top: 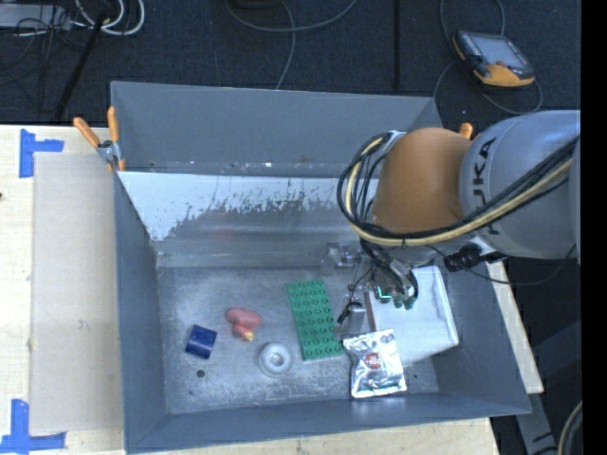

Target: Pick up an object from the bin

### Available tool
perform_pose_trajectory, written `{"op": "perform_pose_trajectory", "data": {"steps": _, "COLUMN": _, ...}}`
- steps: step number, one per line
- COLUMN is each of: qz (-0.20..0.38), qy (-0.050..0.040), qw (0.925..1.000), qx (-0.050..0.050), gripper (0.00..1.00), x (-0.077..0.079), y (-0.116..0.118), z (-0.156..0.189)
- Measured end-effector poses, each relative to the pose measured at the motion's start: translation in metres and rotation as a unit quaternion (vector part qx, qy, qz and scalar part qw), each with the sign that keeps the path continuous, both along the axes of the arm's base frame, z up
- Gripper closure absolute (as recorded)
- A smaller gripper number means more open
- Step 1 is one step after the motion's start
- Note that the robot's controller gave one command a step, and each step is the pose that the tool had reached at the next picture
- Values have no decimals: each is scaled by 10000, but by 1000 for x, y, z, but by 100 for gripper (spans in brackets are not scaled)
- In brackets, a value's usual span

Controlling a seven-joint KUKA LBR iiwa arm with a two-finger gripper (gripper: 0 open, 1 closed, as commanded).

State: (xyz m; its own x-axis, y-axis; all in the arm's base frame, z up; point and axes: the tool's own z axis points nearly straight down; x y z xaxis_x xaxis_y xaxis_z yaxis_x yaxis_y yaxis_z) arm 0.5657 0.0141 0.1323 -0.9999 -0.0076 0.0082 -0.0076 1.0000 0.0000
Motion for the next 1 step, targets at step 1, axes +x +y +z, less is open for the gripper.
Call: {"op": "perform_pose_trajectory", "data": {"steps": 1, "qz": -476, "qy": -16, "qw": 9989, "qx": 1, "gripper": 0, "x": -26, "y": -3, "z": -65}}
